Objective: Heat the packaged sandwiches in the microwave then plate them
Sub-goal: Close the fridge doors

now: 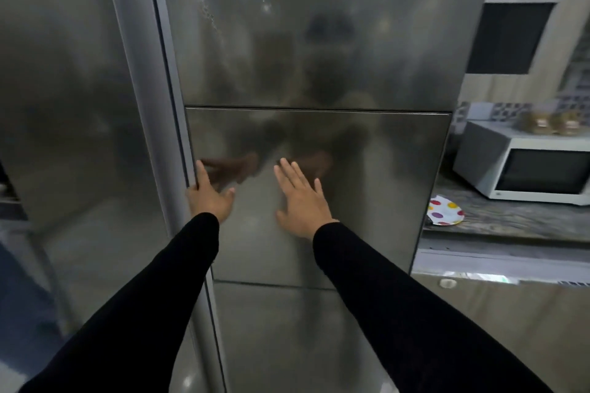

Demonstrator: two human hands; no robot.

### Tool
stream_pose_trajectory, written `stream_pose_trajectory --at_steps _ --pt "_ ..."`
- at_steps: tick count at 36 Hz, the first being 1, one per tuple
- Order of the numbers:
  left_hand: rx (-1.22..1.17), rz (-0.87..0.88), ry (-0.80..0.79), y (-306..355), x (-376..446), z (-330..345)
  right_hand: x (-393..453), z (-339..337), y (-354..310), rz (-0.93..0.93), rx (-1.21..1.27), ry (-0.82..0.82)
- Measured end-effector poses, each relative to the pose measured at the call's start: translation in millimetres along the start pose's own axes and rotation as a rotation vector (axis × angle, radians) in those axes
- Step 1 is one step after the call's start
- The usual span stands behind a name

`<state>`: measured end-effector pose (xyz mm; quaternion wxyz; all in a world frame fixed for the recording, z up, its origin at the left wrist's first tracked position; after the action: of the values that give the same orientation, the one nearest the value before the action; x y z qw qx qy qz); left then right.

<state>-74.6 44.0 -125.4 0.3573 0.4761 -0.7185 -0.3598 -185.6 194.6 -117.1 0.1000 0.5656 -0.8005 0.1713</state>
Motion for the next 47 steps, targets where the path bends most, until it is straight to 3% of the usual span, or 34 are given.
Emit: stream_pose_trajectory --at_steps 8,15,30,47 --pt "-0.128 0.103 0.062 45 -48 32 -53 -11 43 0.202 0.284 0.057" --pt "-0.219 0.276 -0.008 104 -100 81 -102 -53 107 0.328 0.35 0.296" --pt "-0.336 0.749 0.027 258 -254 233 -235 -168 281 0.482 0.236 0.463" --pt "-0.296 0.687 -0.25 351 -361 447 -359 -214 477 0.687 0.215 0.454"
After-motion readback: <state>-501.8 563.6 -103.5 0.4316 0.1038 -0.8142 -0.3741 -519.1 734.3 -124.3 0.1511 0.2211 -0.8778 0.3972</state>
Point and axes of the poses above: each hand's wrist, its own x-axis towards the middle knuckle, its own z-axis out of the palm, y = z × x, the point moved 3 cm from there along x, towards the middle knuckle, and after that the axes turned 5 degrees about -z, right-handed, at the moved point
